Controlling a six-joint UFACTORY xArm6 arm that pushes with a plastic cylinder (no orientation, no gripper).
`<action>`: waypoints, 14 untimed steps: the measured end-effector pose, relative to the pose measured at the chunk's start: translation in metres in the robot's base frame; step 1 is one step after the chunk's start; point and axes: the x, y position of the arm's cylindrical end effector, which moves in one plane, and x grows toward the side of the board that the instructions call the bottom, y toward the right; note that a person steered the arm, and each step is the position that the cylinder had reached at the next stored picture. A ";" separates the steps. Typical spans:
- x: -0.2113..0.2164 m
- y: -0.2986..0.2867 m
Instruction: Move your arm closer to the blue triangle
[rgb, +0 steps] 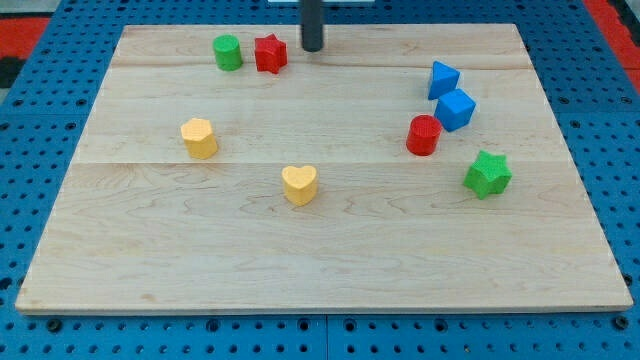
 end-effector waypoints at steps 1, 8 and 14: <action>0.021 0.035; 0.067 0.219; 0.123 0.203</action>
